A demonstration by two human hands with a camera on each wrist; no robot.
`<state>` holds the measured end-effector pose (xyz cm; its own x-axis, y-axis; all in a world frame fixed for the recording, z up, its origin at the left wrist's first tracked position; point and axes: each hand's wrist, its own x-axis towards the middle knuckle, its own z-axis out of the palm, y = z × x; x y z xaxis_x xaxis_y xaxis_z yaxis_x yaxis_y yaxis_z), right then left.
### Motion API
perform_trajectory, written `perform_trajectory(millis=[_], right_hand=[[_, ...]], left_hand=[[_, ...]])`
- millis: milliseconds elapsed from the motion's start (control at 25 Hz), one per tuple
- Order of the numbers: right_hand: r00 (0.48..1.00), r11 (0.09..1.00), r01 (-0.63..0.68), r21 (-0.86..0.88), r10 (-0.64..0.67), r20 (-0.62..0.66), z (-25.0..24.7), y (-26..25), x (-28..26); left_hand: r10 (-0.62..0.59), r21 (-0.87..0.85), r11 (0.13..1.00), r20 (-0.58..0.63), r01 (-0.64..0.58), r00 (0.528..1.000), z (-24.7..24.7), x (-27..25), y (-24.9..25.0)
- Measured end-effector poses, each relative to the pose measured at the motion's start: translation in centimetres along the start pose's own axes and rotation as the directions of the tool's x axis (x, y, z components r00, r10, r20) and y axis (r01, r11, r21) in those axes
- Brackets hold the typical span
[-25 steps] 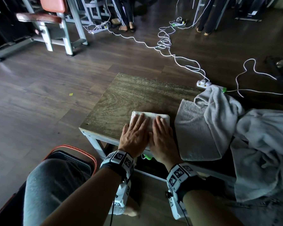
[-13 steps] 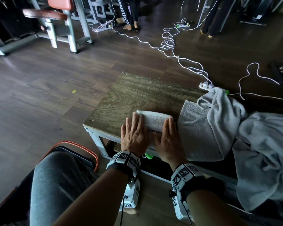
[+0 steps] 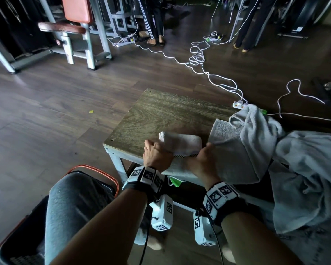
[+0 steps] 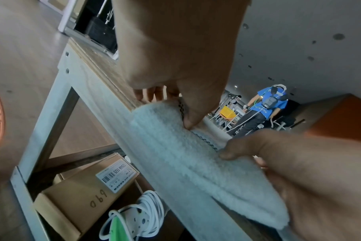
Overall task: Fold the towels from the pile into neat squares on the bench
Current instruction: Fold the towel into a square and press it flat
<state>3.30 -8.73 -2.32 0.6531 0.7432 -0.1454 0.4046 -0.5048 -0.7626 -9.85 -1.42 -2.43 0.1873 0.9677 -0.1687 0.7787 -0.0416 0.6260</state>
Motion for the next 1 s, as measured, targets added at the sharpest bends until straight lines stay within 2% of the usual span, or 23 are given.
perform_trajectory(millis=[80,160,280,320,400,480,560,640,680,720,800,880,960,1000], right_hand=[[0.991,0.993,-0.108,0.052,0.103,0.082,-0.6,-0.6,-0.3],[0.988,0.981,-0.102,0.166,0.080,0.132,-1.0,-1.1,-0.8],[0.994,0.952,-0.037,0.304,0.003,0.109,-2.0,-2.6,-2.2],[0.993,0.938,-0.022,0.345,-0.020,0.118,-2.5,-3.2,-2.7],[0.986,0.911,0.070,0.407,-0.126,0.112,-3.8,-4.5,-4.0],[0.956,0.869,0.243,0.431,-0.290,0.047,-5.5,-6.1,-5.0],[0.915,0.845,0.351,0.404,-0.402,0.046,-7.2,-8.0,-6.0],[0.888,0.852,0.389,0.349,-0.448,0.104,-8.3,-10.1,-7.2],[0.884,0.864,0.391,0.318,-0.449,0.131,-8.5,-10.8,-7.6],[0.886,0.876,0.389,0.286,-0.441,0.146,-8.5,-11.3,-7.9],[0.907,0.897,0.354,0.266,-0.399,0.139,-8.3,-11.9,-8.0],[0.922,0.910,0.321,0.262,-0.363,0.134,-7.7,-12.7,-8.3],[0.922,0.926,0.314,0.210,-0.350,0.164,-6.2,-13.0,-8.7],[0.921,0.932,0.313,0.183,-0.345,0.183,-5.1,-13.1,-9.1]], left_hand=[[0.091,-0.050,0.994,-0.063,-0.094,0.994,-0.6,-0.9,-0.7],[0.143,-0.124,0.980,-0.117,-0.157,0.983,-0.9,-1.6,-1.3],[0.065,-0.289,0.951,-0.161,-0.110,0.985,-2.0,-2.7,-1.1],[0.019,-0.399,0.913,-0.166,-0.085,0.986,-2.5,-3.2,-0.9],[-0.057,-0.668,0.742,-0.150,-0.059,0.987,-3.5,-4.3,-0.4],[-0.061,-0.802,0.596,-0.088,-0.034,0.994,-4.8,-5.0,0.0],[0.047,-0.878,0.472,0.114,0.079,0.992,-6.3,-5.3,0.2],[0.201,-0.906,0.352,0.318,0.235,0.927,-7.9,-6.6,0.3],[0.261,-0.915,0.300,0.351,0.270,0.900,-8.7,-7.3,0.4],[0.280,-0.924,0.261,0.349,0.279,0.894,-9.5,-7.8,0.4],[0.228,-0.951,0.213,0.270,0.222,0.936,-10.9,-8.9,0.7],[0.083,-0.983,0.178,0.068,0.053,0.994,-11.7,-9.3,-0.1],[-0.082,-0.962,0.255,-0.116,-0.091,0.990,-12.2,-9.5,-1.6],[-0.135,-0.930,0.343,-0.187,-0.131,0.973,-12.5,-9.7,-2.5]])
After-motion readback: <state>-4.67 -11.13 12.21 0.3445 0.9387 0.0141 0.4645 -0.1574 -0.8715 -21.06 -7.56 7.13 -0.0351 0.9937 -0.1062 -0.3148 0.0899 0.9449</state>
